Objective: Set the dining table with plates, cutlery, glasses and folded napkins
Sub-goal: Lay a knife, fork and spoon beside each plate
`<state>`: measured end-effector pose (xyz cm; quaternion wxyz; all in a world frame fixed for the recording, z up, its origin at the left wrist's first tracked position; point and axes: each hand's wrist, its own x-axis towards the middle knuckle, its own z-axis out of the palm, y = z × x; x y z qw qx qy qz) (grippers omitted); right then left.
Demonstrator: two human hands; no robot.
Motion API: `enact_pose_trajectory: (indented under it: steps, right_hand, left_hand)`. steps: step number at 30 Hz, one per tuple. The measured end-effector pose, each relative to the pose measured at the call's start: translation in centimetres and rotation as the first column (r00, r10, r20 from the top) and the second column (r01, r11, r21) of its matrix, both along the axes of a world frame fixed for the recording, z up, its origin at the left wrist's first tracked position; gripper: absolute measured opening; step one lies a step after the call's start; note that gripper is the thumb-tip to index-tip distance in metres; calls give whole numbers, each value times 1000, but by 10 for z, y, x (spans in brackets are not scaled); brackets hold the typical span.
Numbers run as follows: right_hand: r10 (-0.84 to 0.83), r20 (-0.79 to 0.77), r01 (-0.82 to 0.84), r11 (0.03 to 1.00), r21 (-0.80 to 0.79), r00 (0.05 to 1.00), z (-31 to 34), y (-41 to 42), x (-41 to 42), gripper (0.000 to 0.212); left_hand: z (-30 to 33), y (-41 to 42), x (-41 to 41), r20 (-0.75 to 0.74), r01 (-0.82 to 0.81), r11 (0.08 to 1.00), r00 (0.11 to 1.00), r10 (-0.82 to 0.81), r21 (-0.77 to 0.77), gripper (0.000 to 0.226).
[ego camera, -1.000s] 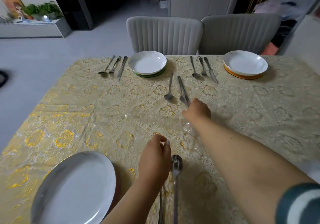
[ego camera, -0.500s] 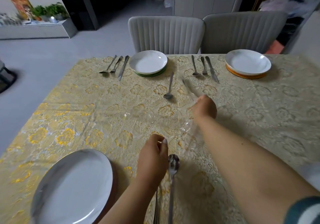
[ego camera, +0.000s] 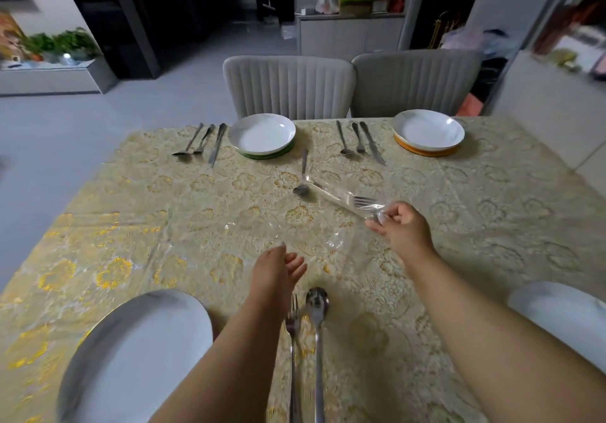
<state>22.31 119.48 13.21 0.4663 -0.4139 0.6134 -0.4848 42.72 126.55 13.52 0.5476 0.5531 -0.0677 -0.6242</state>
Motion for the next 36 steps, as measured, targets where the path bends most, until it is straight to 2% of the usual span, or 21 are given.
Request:
enact_pose_trajectory:
  steps: [3, 6, 8, 11, 15, 18, 25, 30, 34, 36]
  right_hand:
    - [95, 178, -95, 995, -8, 979, 12, 14, -10, 19]
    - [204, 250, -206, 978, -17, 946, 37, 24, -18, 15]
    - [293, 240, -293, 955, -38, 925, 56, 28, -18, 14]
    - [395, 135, -385, 918, -92, 909, 84, 33, -6, 14]
    - [410, -77, -417, 887, -198, 909, 110, 34, 22, 8]
    - [364, -191, -406, 871, -277, 911, 123, 35, 41, 5]
    - [307, -212, -372, 800, -471, 928, 147, 41, 64, 7]
    - [286, -86, -292, 835, -466, 954, 150, 41, 68, 8]
    - [388, -161, -420, 846, -328, 907, 136, 36, 70, 6]
    - [370, -202, -418, 854, -311, 907, 132, 35, 71, 7]
  left_hand:
    - [1, -5, 4, -122, -59, 998, 991, 58, -4, 46]
    - [-3, -11, 17, -237, -188, 982, 954, 181, -6, 51]
    - [-6, -12, 27, -345, -250, 968, 908, 236, 3, 52]
    - [-3, -3, 31, -460, -269, 963, 856, 237, -5, 43]
    - [0, 13, 28, -506, -251, 967, 831, 231, 29, 23]
    - [-4, 21, 27, -562, -257, 964, 789, 249, 68, 20]
    - [-9, 27, 22, -615, -184, 978, 762, 203, 95, 20]
    - [-11, 29, 16, -560, -109, 984, 811, 172, 143, 19]
    - [-14, 24, 11, -513, -108, 980, 839, 179, 165, 26]
    - [-14, 23, 11, -526, -97, 982, 834, 169, 161, 27]
